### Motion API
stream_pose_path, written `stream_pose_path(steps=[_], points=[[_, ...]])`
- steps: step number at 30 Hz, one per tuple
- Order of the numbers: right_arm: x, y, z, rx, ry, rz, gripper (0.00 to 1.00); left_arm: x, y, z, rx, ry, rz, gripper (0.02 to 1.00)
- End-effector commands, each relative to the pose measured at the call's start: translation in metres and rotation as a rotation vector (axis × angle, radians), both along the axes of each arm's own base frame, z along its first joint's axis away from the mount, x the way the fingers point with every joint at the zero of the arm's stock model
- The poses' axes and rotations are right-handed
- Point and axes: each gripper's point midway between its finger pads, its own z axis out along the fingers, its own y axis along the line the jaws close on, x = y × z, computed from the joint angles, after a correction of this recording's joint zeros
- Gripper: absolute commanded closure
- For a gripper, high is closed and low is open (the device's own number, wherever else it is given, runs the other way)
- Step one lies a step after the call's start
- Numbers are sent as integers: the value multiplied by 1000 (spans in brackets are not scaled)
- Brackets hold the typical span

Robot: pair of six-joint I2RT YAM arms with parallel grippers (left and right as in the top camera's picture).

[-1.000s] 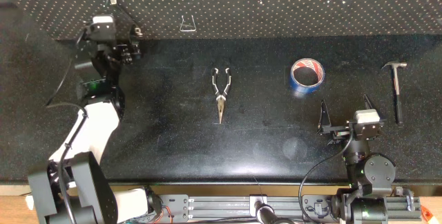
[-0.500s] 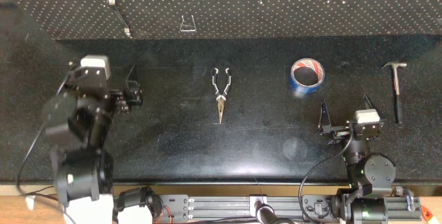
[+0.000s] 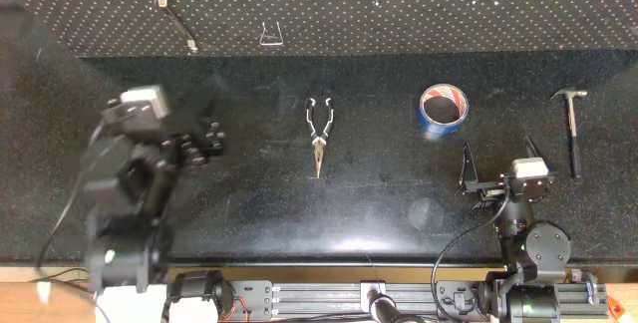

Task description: Place Tools Onto Pegboard

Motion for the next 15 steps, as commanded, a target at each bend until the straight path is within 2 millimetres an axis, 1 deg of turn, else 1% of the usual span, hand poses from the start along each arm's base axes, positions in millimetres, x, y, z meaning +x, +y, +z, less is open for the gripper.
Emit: stream_pose_path(steps=[1,3,5,6,8,10,11,13,15], points=[[-1,3,-1,-10,0,18,20,12,-63,-39,-51,151,1,23],[-1,3,-1,-10,0,18,20,5,-99,-64,-76,242,-14,23],[-1,3,-1,-10,0,18,20,-3,-129,-85,-104,319,-46,25],[-1,3,-1,-10,0,18,20,-8,-143,-99,-117,370,-55,23],[-1,3,-1,-10,0,18,20,-17,-160,-118,-84,472,-100,23],[-1,3,-1,-10,0,18,20,-23,-163,-130,-46,596,-92,25],[-1,3,-1,-10,0,18,20,-23,-163,-133,-17,640,-83,23],[-1,3,-1,-10,0,18,20,-19,-165,-139,47,718,-70,23],[-1,3,-1,-10,0,18,18,-8,-174,-148,120,742,-123,23]])
